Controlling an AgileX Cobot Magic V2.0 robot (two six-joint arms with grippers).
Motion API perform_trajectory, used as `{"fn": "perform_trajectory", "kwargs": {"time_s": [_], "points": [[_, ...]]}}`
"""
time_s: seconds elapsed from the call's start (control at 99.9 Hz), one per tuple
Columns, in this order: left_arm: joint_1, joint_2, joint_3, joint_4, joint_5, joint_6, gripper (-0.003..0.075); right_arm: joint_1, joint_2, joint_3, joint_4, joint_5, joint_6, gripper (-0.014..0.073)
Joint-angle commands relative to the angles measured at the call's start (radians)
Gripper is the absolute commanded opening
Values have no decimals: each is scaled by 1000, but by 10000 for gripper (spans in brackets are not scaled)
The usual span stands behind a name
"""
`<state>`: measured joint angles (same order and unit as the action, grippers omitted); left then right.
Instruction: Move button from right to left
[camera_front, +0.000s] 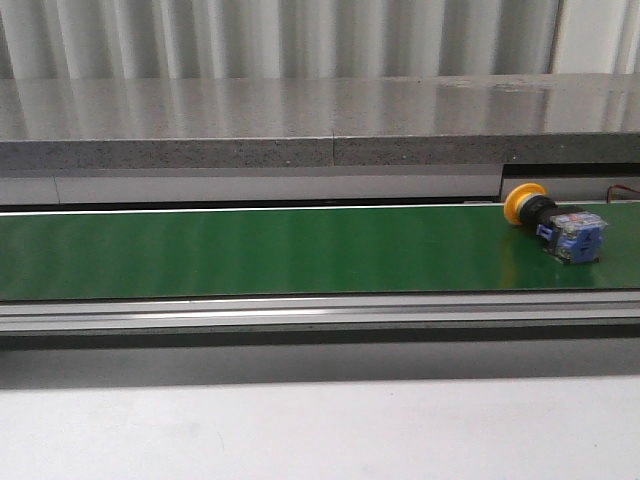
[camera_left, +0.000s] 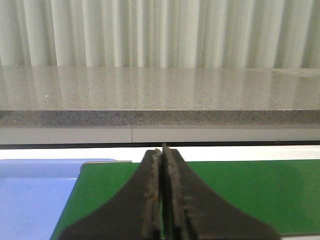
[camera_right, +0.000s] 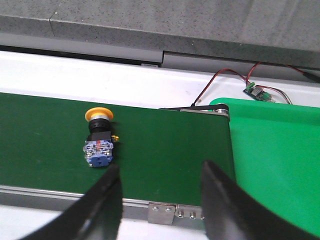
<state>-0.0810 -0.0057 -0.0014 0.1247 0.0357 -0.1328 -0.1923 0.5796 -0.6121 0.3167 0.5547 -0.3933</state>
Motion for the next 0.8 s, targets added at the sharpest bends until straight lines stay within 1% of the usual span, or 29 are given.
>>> {"fn": "perform_trajectory", "kwargs": {"time_s": [0.0,0.09,0.13,0.17,0.791], "points": [[-8,-34,24,-7,-82,-8,-20,-1,-43,0,5,-73,-10,158],[-8,-34,24,-7,-82,-8,-20,-1,-71,7,5,-73,-10,-18],[-8,-34,24,-7,-82,-8,-20,-1,-78,7,5,-74,-10,-76],[-8,-34,24,-7,-82,-8,-20,-1,-80,7,6,-73,-10,-63],[-8,-34,24,-7,-82,-8,-20,-1,-80,7,6,-73,-10,-67]]}}
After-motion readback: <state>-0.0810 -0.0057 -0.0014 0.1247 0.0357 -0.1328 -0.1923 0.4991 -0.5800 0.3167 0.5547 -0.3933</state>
